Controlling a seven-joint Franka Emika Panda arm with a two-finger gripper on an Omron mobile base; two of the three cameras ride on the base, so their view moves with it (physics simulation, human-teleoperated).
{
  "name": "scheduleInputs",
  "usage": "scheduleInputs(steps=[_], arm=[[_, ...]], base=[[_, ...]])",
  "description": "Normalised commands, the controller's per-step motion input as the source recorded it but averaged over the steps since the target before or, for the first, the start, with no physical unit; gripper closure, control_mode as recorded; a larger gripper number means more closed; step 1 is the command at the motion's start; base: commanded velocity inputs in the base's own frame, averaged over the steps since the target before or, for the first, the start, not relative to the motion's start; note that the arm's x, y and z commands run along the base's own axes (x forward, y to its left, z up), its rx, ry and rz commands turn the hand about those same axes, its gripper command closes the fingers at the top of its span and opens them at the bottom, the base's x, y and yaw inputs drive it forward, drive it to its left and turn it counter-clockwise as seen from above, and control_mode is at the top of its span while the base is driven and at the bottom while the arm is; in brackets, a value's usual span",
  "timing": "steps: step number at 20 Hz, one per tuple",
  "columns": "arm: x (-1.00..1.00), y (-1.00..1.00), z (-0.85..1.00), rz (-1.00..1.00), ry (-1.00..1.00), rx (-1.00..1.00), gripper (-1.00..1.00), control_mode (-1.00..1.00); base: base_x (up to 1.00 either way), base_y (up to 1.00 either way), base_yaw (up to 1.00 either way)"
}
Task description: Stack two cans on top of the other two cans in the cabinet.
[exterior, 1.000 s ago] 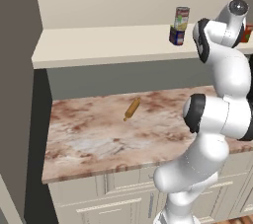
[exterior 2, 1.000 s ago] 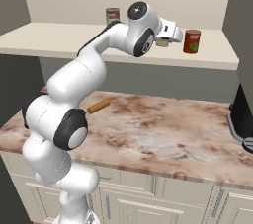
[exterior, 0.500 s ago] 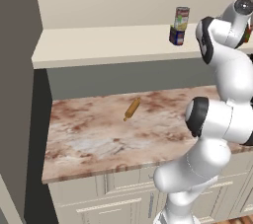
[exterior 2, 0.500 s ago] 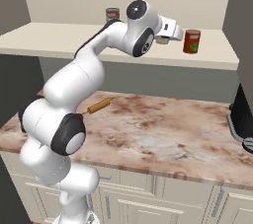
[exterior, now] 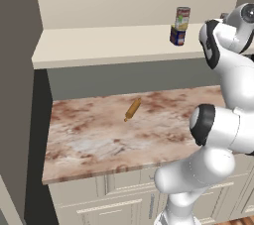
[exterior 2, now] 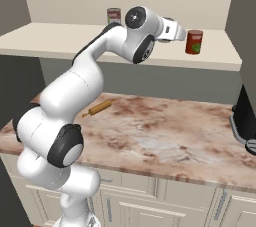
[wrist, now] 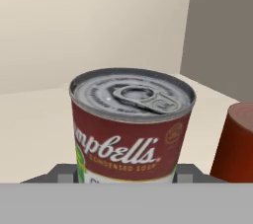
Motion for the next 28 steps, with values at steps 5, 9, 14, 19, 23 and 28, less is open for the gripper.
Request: scheduleInputs(steps=[5,9,14,19,23,28], arm=[[-0.06,0.0,0.27,-0.01,-0.03,-0.08,1.0,-1.0],[-0.07,-0.01,0.25,-0.02,-0.01,-0.1,1.0,-1.0],[-0.1,-0.06,0.17,-0.01,0.0,-0.04,1.0,-1.0],[-0.21,-0.09,0.05,0.0,-0.02,-0.01,1.0,-1.0],[-0.15,-0.09,0.08,-0.02,-0.02,0.0,1.0,-1.0],[-0.09,-0.06,0.15,-0.03,-0.03,0.0,1.0,-1.0]], base=[[0.0,0.0,0.0],[0.0,0.0,0.0],[0.0,0.0,0.0],[0.0,0.0,0.0],[0.0,0.0,0.0],[0.0,0.0,0.0]])
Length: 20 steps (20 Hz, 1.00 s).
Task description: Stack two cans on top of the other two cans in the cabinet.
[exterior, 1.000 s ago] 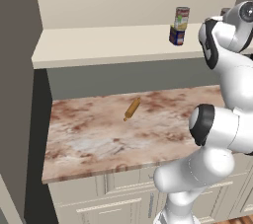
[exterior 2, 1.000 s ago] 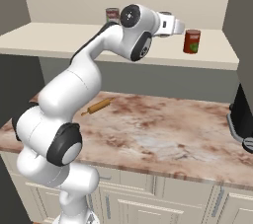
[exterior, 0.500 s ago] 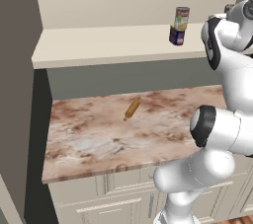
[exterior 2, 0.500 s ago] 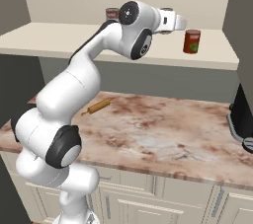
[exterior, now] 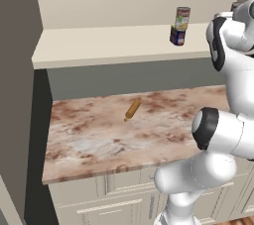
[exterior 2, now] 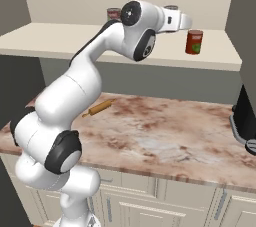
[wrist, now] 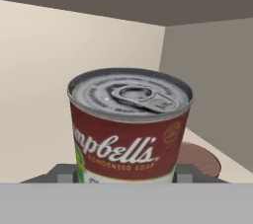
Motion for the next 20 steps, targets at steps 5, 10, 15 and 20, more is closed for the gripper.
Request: scheduleInputs(steps=[5,10,15,20], arm=[[-0.01,-0.08,0.11,-0.04,0.0,0.0,1.0,-1.0],[-0.02,-0.1,0.03,-0.04,0.0,0.0,1.0,-1.0],[0.0,-0.16,0.0,-0.04,0.0,0.0,1.0,-1.0],[-0.01,-0.16,0.0,-0.04,0.0,0.0,1.0,-1.0]], base=[[0.0,0.0,0.0],[0.0,0.0,0.0],[0.0,0.0,0.0],[0.0,0.0,0.0]])
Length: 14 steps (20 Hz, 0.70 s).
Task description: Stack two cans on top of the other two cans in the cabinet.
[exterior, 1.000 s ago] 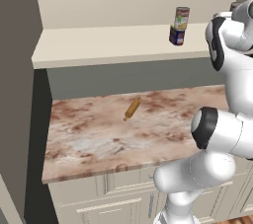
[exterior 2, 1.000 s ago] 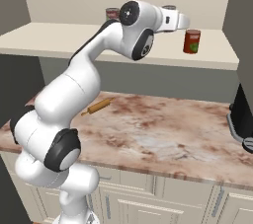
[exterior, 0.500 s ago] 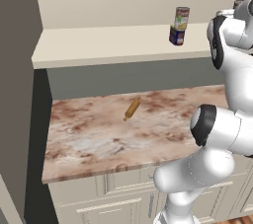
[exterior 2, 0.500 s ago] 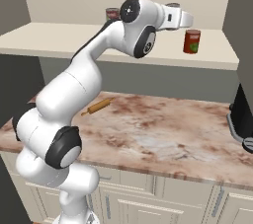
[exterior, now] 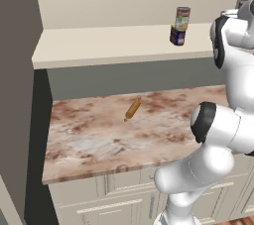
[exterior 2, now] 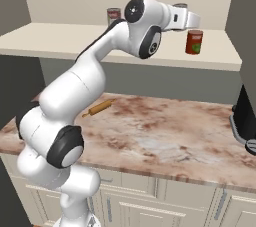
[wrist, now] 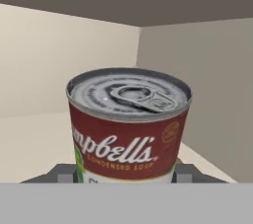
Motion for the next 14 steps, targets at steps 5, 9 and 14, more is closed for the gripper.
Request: scheduleInputs(steps=[5,9,14], arm=[[-0.02,-0.17,0.0,-0.03,0.0,0.0,1.0,-1.0],[-0.01,-0.18,0.0,-0.03,0.0,0.0,1.0,-1.0],[-0.05,-0.15,0.0,-0.02,0.0,0.0,1.0,-1.0]], base=[[0.0,0.0,0.0],[0.0,0.0,0.0],[0.0,0.0,0.0]])
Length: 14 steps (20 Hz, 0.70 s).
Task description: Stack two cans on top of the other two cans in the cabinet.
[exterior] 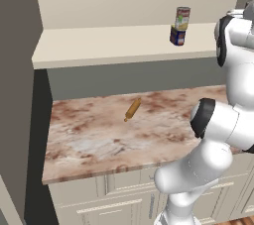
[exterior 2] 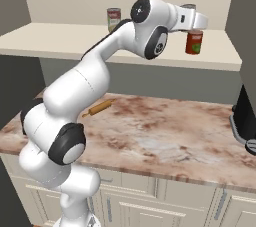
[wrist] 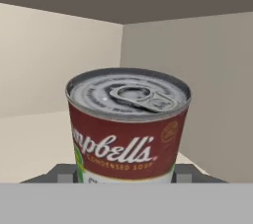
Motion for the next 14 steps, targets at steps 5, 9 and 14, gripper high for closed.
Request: scheduleInputs(steps=[5,9,14], arm=[[-0.07,-0.12,0.0,0.0,0.0,0.0,1.0,-1.0],[-0.06,-0.08,-0.03,0.0,0.0,0.0,1.0,-1.0],[-0.02,-0.03,-0.02,0.0,0.0,0.0,1.0,-1.0]], base=[[0.0,0.0,0.0],[0.0,0.0,0.0],[0.0,0.0,0.0]])
